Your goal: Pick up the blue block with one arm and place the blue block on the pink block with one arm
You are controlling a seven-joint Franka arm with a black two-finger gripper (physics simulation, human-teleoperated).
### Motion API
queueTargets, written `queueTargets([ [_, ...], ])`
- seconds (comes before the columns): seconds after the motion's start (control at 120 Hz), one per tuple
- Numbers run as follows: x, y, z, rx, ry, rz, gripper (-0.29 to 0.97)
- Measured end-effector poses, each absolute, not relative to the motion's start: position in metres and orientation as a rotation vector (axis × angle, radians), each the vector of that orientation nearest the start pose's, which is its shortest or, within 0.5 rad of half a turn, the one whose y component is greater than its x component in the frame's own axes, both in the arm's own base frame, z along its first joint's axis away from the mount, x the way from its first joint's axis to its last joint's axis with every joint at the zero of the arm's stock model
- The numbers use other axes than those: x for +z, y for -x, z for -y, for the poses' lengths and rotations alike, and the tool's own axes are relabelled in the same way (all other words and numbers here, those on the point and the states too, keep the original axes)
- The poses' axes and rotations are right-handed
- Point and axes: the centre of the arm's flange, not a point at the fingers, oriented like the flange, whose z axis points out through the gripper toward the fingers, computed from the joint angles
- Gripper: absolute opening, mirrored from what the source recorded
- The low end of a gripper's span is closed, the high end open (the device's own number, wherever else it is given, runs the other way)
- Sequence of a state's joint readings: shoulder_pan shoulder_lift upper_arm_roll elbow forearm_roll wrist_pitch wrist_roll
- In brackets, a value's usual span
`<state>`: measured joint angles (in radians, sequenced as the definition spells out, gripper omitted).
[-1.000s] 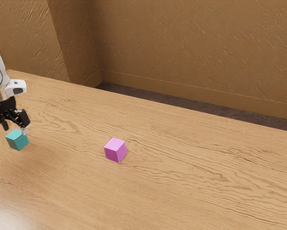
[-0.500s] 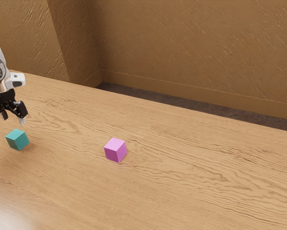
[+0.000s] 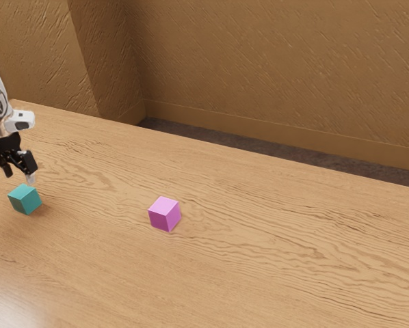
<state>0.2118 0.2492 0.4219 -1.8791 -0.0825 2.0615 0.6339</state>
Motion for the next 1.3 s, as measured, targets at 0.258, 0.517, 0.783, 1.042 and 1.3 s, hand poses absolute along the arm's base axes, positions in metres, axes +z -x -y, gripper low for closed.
queueTargets([
  [0.258, 0.355, -0.495, -0.358, 0.103, 3.128, 0.026, 0.68],
  [0.517, 0.333, -0.493, -0.387, 0.096, 3.107, -0.027, 0.68],
  [0.783, 0.324, -0.521, -0.4, 0.06, 3.104, -0.131, 0.68],
  [1.042, 0.305, -0.518, -0.412, 0.081, 3.127, -0.154, 0.68],
  [1.3, 0.296, -0.519, -0.419, 0.091, 3.131, -0.182, 0.68],
])
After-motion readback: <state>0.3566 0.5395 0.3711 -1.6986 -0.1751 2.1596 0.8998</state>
